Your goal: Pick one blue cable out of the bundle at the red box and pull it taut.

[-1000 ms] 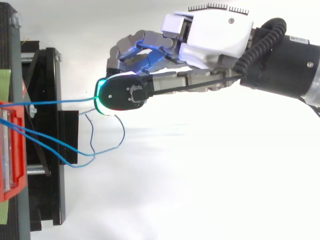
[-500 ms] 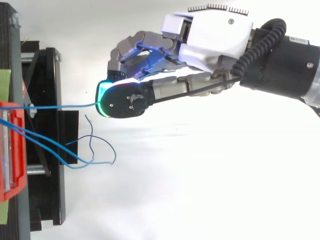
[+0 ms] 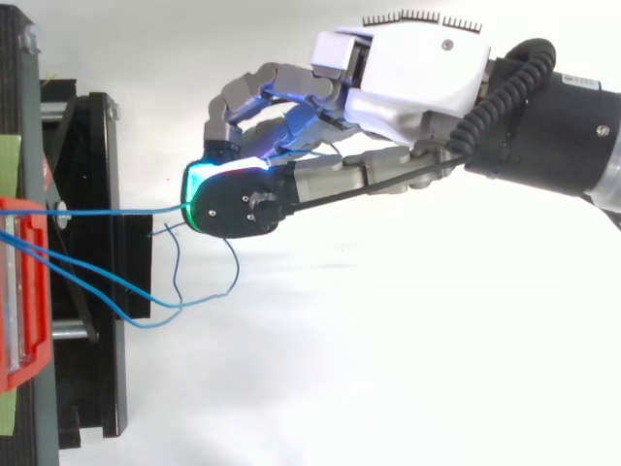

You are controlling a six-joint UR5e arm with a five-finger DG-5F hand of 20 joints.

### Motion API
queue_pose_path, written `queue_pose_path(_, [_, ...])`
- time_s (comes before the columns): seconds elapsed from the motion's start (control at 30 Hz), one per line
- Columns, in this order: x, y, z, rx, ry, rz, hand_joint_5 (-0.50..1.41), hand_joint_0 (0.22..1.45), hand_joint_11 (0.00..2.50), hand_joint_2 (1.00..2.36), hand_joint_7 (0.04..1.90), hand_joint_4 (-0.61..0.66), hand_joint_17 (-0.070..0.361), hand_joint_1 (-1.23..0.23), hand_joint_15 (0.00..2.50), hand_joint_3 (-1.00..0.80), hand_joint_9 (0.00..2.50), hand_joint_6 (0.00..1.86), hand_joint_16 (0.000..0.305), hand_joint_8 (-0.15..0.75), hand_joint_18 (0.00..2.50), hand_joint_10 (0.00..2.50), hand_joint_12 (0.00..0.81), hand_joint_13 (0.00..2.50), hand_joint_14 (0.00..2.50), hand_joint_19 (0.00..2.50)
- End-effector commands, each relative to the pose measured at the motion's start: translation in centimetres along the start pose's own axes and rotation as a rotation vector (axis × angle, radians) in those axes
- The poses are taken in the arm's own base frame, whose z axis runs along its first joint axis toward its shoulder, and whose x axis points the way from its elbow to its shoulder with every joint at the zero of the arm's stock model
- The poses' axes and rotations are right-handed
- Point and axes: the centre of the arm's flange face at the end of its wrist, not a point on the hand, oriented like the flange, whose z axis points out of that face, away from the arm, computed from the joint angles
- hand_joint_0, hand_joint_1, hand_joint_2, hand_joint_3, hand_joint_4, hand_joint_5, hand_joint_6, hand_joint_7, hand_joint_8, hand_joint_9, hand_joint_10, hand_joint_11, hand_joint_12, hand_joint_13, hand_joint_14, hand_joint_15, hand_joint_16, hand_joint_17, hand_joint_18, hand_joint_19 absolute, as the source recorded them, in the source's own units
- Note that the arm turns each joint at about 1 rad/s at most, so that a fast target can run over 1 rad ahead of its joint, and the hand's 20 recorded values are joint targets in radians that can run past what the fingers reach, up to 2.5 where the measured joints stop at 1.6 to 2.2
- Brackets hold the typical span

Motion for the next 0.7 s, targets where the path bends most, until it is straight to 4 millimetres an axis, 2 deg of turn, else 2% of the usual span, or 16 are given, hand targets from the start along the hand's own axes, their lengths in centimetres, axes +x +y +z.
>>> queue_pose_path(0.0, [0.2, 0.8, 0.1, -0.014, 0.002, -0.003, -0.11, 0.61, 0.43, 1.01, 1.09, 0.11, 0.124, -0.82, 0.13, 0.09, 0.91, 0.84, 0.055, 0.388, 0.57, 0.01, 0.383, 0.53, 0.00, 0.11])
queue_pose_path(0.33, [0.3, 1.9, 0.0, -0.016, 0.001, -0.037, -0.09, 0.61, 0.41, 1.01, 1.19, 0.12, 0.128, -0.86, 0.14, 0.12, 1.00, 0.84, 0.057, 0.377, 0.61, 0.01, 0.385, 0.59, 0.01, 0.09])
queue_pose_path(0.67, [0.1, 2.6, -0.6, 0.030, 0.000, -0.088, -0.08, 0.61, 0.42, 1.01, 1.23, 0.07, 0.133, -0.87, 0.15, 0.16, 1.05, 0.82, 0.059, 0.389, 0.65, 0.01, 0.387, 0.64, 0.01, 0.10])
